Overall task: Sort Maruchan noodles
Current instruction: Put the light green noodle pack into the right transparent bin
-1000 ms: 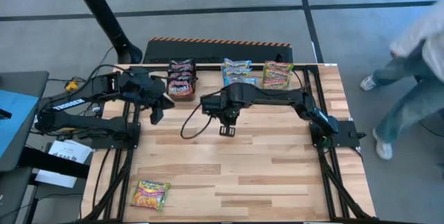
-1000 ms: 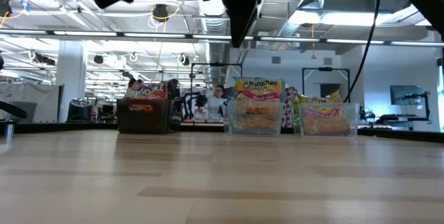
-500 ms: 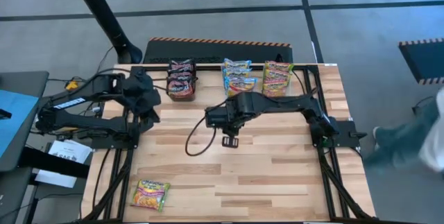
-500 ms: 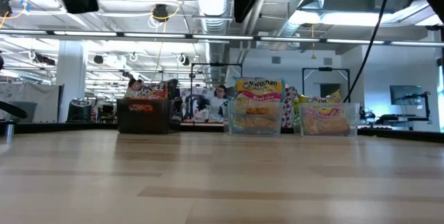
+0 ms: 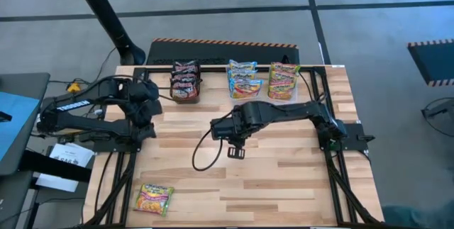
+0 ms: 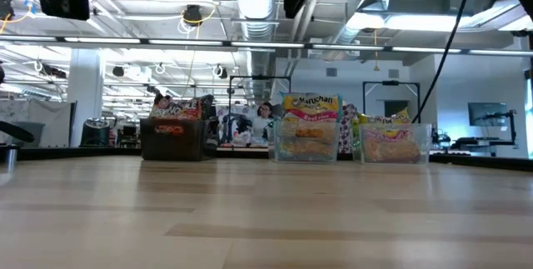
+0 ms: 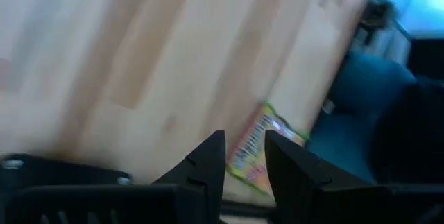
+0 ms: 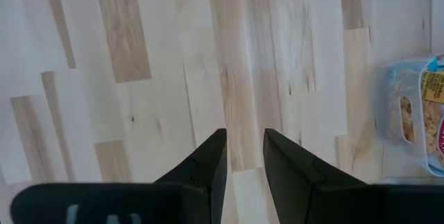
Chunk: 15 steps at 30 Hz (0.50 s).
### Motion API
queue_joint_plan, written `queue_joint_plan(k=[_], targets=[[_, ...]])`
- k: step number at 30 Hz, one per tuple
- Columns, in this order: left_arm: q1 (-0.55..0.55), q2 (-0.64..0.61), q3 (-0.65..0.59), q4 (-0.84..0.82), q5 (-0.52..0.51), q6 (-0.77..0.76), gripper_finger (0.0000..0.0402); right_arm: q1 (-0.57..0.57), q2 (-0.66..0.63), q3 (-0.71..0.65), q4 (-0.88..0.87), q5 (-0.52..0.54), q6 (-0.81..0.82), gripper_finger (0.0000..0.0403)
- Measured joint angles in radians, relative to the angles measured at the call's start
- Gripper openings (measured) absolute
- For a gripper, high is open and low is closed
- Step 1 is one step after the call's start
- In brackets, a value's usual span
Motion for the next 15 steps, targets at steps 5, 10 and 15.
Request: queue_joint_plan(k=[5, 10, 15], targets=[[-0.052, 0.001, 0.000, -0.005, 0.142, -0.028, 0.0104, 0.011, 0.000, 0.000, 0.000, 0.009, 0.021, 0.0118], [-0.135, 0.001, 0.000, -0.005, 0.154, -0.143, 0.0139, 0.025, 0.001, 0.000, 0.000, 0.020, 0.028, 0.0118], [-0.245, 0.001, 0.000, -0.003, 0.083, -0.243, 0.0163, 0.039, 0.001, 0.000, 0.000, 0.023, 0.069, 0.0118]])
